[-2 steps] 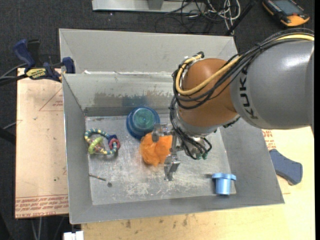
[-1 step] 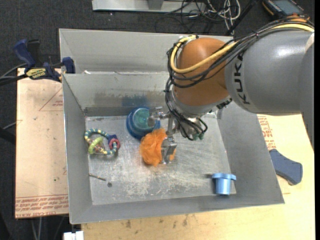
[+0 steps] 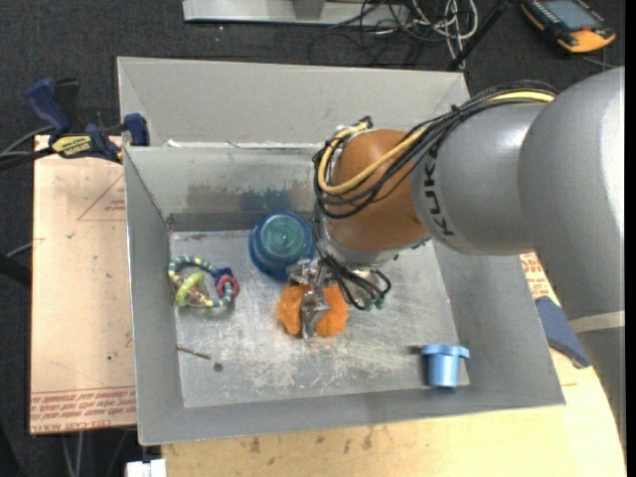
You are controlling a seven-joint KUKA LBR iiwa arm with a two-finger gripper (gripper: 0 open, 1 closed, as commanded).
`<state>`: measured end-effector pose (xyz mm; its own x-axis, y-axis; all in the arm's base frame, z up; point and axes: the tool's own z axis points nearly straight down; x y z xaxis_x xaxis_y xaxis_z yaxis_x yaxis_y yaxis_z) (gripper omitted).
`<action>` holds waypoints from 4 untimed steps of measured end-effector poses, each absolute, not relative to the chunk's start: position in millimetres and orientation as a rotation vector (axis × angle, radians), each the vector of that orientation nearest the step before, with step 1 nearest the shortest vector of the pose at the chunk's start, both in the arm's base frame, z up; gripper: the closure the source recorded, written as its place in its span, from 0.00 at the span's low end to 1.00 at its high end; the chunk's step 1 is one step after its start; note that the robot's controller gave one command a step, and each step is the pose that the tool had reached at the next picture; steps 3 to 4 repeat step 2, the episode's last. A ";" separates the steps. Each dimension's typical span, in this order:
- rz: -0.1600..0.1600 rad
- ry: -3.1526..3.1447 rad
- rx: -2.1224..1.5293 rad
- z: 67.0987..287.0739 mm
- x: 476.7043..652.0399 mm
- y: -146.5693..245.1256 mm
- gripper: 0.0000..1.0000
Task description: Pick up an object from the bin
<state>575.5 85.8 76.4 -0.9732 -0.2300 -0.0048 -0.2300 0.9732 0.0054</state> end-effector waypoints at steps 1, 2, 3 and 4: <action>0.009 3.116 -0.363 76.4 575.5 85.7 1.00; 0.003 3.122 -0.272 235.5 570.7 88.9 1.00; 0.003 3.122 -0.272 235.5 570.7 88.9 1.00; 0.003 3.122 -0.272 235.5 570.7 88.9 1.00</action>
Offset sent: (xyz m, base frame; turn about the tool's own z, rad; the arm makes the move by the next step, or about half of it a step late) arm -0.0066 0.0024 0.1569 0.0588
